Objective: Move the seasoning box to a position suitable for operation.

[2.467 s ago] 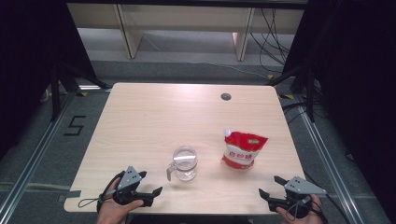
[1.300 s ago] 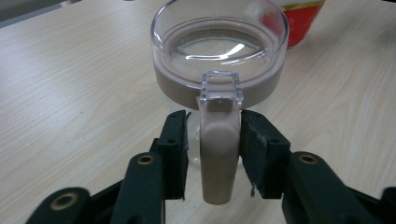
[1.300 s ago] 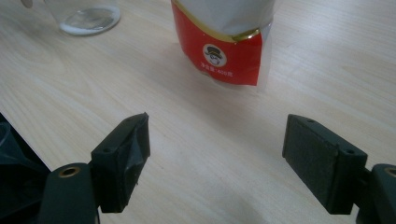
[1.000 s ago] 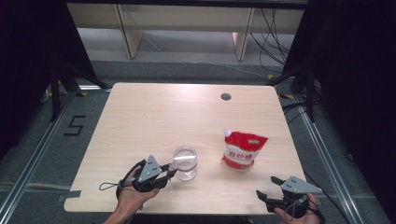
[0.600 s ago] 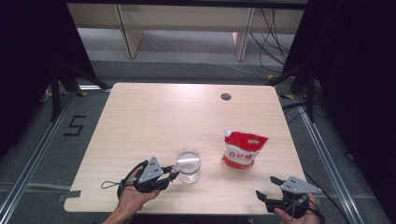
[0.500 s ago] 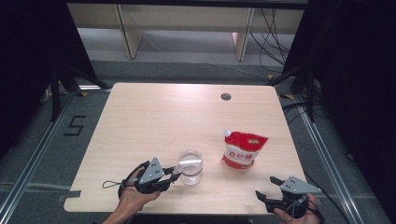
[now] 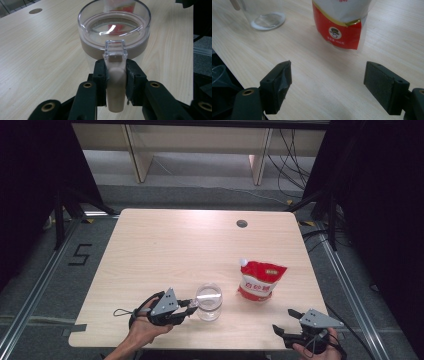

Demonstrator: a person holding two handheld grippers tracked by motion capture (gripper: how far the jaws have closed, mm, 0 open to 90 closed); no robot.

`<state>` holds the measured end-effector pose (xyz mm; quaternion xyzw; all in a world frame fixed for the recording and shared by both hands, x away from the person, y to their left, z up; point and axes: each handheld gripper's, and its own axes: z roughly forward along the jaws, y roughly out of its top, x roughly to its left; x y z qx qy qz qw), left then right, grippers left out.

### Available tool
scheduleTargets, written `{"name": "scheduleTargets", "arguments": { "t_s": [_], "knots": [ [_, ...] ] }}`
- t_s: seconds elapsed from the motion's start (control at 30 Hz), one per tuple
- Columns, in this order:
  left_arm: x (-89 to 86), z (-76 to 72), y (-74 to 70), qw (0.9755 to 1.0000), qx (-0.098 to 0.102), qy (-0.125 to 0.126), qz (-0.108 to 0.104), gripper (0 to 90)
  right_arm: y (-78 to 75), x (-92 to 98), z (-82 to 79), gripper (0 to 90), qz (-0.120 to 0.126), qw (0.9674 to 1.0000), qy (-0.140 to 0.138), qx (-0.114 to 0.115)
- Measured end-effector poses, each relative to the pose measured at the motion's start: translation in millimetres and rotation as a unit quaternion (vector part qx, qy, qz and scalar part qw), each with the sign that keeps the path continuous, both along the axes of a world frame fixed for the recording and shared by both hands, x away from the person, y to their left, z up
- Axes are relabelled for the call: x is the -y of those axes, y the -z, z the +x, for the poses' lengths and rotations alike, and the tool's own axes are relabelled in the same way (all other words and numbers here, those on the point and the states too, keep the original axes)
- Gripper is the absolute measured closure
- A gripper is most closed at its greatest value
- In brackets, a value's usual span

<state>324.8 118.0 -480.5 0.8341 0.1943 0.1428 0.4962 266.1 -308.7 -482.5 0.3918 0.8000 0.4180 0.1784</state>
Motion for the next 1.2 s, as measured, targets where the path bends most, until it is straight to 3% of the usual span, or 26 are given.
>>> {"name": "scheduleTargets", "arguments": {
  "t_s": [0.07,0.13,0.4,0.53,0.63,0.67,0.77,0.9,1.2],
  "knots": [
    [0.5,1.8,0.1,1.0,0.001,0.006,-0.001,72.2,0.5,0.5,1.1,23.3,-0.003,1.0,-0.003,0.008],
    [-0.1,4.7,0.7,0.9999,0.005,0.016,-0.002,72.1,0.3,-0.5,0.0,23.3,0.001,1.0,-0.002,-0.002],
    [4.2,14.2,0.6,0.999,0.009,0.043,0.001,72.0,0.4,0.9,2.6,23.5,-0.013,0.9996,-0.013,0.024],
    [6.0,18.0,1.1,0.9989,0.013,0.045,0.001,72.0,0.5,0.7,2.7,23.5,-0.014,0.9996,-0.016,0.021],
    [5.7,20.0,0.5,0.9988,0.015,0.046,0.004,71.9,0.5,-2.0,-0.3,23.5,0.0,1.0,-0.009,0.0],
    [5.1,21.4,0.1,0.9984,0.022,0.051,0.008,71.9,1.0,-0.9,2.0,23.6,-0.007,0.9997,-0.018,0.017],
    [5.4,21.6,0.8,0.9989,0.011,0.046,0.001,71.8,0.6,-1.4,1.1,23.7,-0.006,0.9998,-0.017,0.007],
    [4.7,22.6,0.4,0.9992,0.014,0.037,0.005,71.3,0.6,-1.2,1.9,24.0,-0.009,0.9995,-0.021,0.02],
    [1.3,25.2,0.4,0.9997,0.014,0.02,0.003,69.4,0.0,-3.0,0.8,26.7,-0.012,0.9992,-0.033,0.02]
  ]
}}
